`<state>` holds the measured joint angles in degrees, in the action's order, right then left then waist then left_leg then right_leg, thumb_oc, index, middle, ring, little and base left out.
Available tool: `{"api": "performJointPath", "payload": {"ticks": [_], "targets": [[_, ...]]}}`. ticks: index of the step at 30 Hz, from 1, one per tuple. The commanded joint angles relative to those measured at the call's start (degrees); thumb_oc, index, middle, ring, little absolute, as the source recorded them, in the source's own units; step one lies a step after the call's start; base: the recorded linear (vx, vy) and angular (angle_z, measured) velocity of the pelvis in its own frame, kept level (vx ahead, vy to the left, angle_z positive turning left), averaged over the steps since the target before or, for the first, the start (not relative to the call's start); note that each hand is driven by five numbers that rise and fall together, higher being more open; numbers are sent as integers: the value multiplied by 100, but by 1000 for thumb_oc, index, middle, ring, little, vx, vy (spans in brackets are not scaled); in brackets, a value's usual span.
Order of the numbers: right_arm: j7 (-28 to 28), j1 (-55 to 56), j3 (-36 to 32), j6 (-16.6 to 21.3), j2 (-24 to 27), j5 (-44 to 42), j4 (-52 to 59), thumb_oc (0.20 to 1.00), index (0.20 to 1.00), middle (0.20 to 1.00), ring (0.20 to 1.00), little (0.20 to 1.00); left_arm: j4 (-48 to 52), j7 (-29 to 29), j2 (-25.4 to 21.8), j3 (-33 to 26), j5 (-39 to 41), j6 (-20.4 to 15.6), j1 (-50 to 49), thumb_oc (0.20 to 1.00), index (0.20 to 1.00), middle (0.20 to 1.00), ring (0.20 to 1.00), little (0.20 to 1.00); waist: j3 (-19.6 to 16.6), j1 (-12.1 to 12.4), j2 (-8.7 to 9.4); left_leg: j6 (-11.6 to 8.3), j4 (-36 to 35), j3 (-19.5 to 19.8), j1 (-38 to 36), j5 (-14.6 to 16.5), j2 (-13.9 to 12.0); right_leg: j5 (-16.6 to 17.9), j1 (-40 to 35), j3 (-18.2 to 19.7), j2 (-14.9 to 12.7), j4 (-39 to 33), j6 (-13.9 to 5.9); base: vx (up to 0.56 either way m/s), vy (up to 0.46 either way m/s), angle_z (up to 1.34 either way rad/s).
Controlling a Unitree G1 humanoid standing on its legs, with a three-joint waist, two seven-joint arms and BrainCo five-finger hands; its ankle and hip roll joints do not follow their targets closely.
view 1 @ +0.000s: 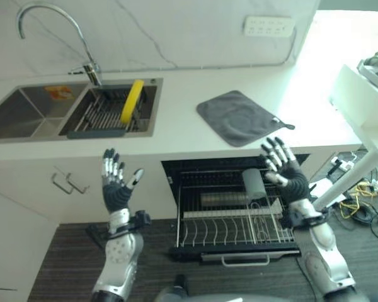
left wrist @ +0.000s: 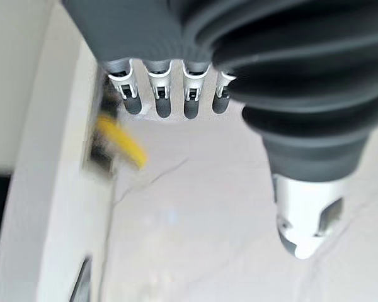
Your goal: Place the dishes in the dishwasher.
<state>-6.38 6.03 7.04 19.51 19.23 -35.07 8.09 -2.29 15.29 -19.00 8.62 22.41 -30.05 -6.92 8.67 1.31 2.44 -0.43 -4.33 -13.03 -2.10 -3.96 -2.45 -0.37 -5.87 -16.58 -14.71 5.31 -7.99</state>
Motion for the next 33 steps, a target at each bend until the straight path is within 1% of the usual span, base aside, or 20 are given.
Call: {"api": "performJointPath", "payload": {"ticks": [1, 2, 3, 5, 7, 8, 9, 11, 12, 15, 19, 20, 21, 22, 24, 26, 28, 29, 31, 33], "targets": [[-138, -139, -262, 403, 35, -283, 317, 1000, 1000, 1000, 1000, 1000, 337, -1145, -206, -89, 680, 102, 136, 1000, 1000, 1000, 1000, 1000, 137, -116, -240, 381, 141, 873, -453, 921, 237, -90, 615, 722, 652, 1270, -245, -163, 97, 28], [-124, -224, -193, 422, 25, -280, 262, 1000, 1000, 1000, 1000, 1000, 324, -1342, -203, -41, 633, 96, 133, 1000, 1000, 1000, 1000, 1000, 163, -76, -317, 437, 176, 832, -427, 932, 291, -237, 800, 615, 875, 1901, -174, -157, 83, 23], [-134, -290, -157, 381, 8, -302, 236, 1000, 1000, 1000, 1000, 1000, 342, -1317, -199, -29, 539, 60, 125, 1000, 1000, 1000, 1000, 1000, 182, -27, -361, 466, 192, 806, -424, 926, 309, -294, 857, 492, 947, 2178, -140, -129, 40, 4], [-208, -360, -118, 366, 26, -360, 164, 1000, 1000, 1000, 1000, 1000, 388, -1270, -219, -38, 502, 45, 82, 1000, 1000, 1000, 1000, 1000, 210, 62, -350, 439, 291, 738, -385, 947, 369, -439, 751, 279, 957, 1892, -34, -39, -46, -37], [-322, -444, -66, 329, 73, -345, 39, 1000, 1000, 1000, 1000, 1000, 448, -1139, -261, -100, 536, 131, 44, 1000, 1000, 1000, 1000, 1000, 252, 173, -345, 317, 481, 686, -285, 939, 371, -640, 414, 40, 984, 1301, 155, -10, -133, -29], [-278, -496, -37, 264, 144, -329, 16, 1000, 1000, 1000, 1000, 1000, 474, -1185, -255, -158, 724, 232, 11, 1000, 1000, 1000, 1000, 1000, 265, 210, -320, 268, 628, 740, -179, 940, 430, -717, 268, 108, 1104, 885, 254, -75, -220, -27], [-64, -625, 58, 347, 235, -207, -33, 1000, 1000, 1000, 1000, 1000, 547, -1443, -182, -262, 941, 206, -119, 1000, 1000, 1000, 1000, 1000, 334, 323, -346, 172, 934, 854, 85, 889, 488, -802, 91, 119, 1175, 381, 420, -77, -179, -12], [24, -637, 53, 414, 237, -159, -54, 1000, 1000, 1000, 1000, 1000, 552, -1638, -143, -294, 985, 203, -184, 1000, 1000, 1000, 1000, 1000, 344, 343, -358, 153, 958, 861, 128, 872, 512, -775, 39, 117, 1188, 210, 438, -69, -63, 10], [67, -623, 29, 447, 222, -169, -60, 1000, 1000, 1000, 1000, 1000, 537, -1749, -115, -298, 989, 205, -212, 1000, 1000, 1000, 1000, 1000, 330, 336, -362, 138, 912, 794, 111, 857, 500, -736, 14, 68, 1184, 107, 432, -83, -9, 4], [154, -598, -14, 569, 200, -123, -106, 1000, 1000, 1000, 1000, 1000, 467, -1899, -81, -251, 1068, 125, -143, 1000, 1000, 1000, 1000, 1000, 258, 227, -340, 34, 868, 437, 42, 852, 278, -672, -12, -85, 1088, -67, 416, -99, 45, 23], [100, -608, -8, 695, 257, -91, -222, 1000, 1000, 1000, 1000, 1000, 478, -1878, -107, -251, 996, 262, -35, 1000, 1000, 1000, 1000, 1000, 201, 170, -308, -174, 847, 568, 4, 754, -101, -677, 6, 33, 963, -25, 418, -37, 173, 7], [113, -615, -24, 726, 281, -109, -239, 1000, 1000, 1000, 1000, 1000, 483, -1958, -121, -260, 988, 403, -18, 1000, 1000, 1000, 1000, 1000, 202, 174, -310, -230, 854, 658, 43, 688, -245, -716, 12, 84, 910, 52, 417, -6, 308, -16], [155, -619, -47, 743, 321, -98, -232, 1000, 1000, 1000, 1000, 1000, 447, -2058, -145, -241, 1005, 556, 36, 1000, 1000, 1000, 1000, 1000, 217, 158, -340, -331, 816, 710, 101, 525, -512, -795, 17, 124, 826, 182, 417, 0, 542, -29], [248, -625, -103, 762, 385, -45, -191, 1000, 1000, 1000, 1000, 1000, 321, -2260, -172, -188, 1061, 529, 126, 1000, 1000, 1000, 1000, 1000, 253, 94, -431, -465, 735, 725, 171, 224, -881, -929, 37, 176, 711, 395, 419, 5, 558, -23], [316, -626, -149, 777, 430, -20, -170, 1000, 1000, 1000, 1000, 1000, 241, -2392, -175, -144, 1071, 461, 170, 1000, 1000, 1000, 1000, 1000, 264, 55, -487, -520, 652, 726, 166, 108, -1056, -1001, 63, 190, 625, 519, 402, 9, 455, -16], [448, -629, -215, 749, 477, 52, -129, 1000, 1000, 1000, 1000, 1000, 142, -2547, -178, -78, 1123, 454, 214, 1000, 1000, 1000, 1000, 1000, 285, 8, -581, -587, 478, 816, 109, 30, -1252, -1101, 138, 245, 426, 763, 337, 15, 539, -9], [628, -659, -267, 717, 499, 110, -103, 1000, 1000, 1000, 1000, 1000, 101, -2636, -179, -37, 1181, 477, 245, 1000, 1000, 1000, 1000, 1000, 312, -22, -637, -616, 434, 974, 62, 118, -1267, -1143, 208, 363, 235, 929, 252, 25, 678, -7], [786, -669, -330, 692, 491, 108, -152, 1000, 1000, 1000, 1000, 1000, 7, -2744, -234, 25, 1257, 565, 279, 1000, 1000, 1000, 1000, 1000, 309, -81, -670, -608, 398, 955, -55, 245, -1142, -1083, 245, 398, 34, 960, 101, 53, 810, -3], [914, -569, -498, 691, 391, -78, -177, 1000, 1000, 1000, 1000, 1000, -128, -3012, -323, 190, 990, 637, 392, 1000, 1000, 1000, 1000, 1000, 299, -186, -607, -510, 462, 847, -99, 402, -856, -616, 216, 480, -276, 656, -187, 41, 610, 13], [904, -502, -571, 769, 317, -124, -166, 1000, 1000, 1000, 1000, 1000, -104, -3054, -390, 273, 809, 628, 452, 1000, 1000, 1000, 1000, 1000, 300, -213, -547, -362, 446, 825, -119, 546, -632, -305, 268, 530, -436, 412, -293, -41, 372, 20]]}}
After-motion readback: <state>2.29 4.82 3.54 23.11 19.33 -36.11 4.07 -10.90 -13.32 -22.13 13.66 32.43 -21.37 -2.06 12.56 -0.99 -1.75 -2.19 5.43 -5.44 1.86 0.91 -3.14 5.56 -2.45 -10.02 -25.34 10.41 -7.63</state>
